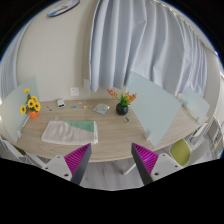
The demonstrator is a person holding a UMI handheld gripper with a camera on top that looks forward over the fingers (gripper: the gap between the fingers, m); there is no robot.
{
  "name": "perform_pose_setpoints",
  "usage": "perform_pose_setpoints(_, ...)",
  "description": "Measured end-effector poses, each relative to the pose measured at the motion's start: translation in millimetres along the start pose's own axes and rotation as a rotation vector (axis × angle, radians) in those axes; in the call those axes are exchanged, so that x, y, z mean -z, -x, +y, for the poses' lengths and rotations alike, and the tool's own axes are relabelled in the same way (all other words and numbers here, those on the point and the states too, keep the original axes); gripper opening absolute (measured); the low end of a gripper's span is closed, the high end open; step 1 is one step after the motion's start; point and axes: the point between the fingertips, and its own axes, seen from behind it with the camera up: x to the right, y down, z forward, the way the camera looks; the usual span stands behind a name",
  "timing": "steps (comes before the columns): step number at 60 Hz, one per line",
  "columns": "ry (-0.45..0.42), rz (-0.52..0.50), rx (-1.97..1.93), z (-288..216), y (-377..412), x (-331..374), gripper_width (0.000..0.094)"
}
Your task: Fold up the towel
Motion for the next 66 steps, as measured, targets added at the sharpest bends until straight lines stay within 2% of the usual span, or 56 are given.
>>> perform_pose_setpoints(19, 0.026, -0.079, 0.024, 4.2, 83.2, -20.4, 0.0852)
perform_pose_setpoints(42, 0.04, -0.266, 0.099, -3.6, 303.7, -48.8, 0.0852)
perform_pose_setpoints(66, 0.031, -0.214, 0.082, -1.4, 422.0, -138.8, 0.0853)
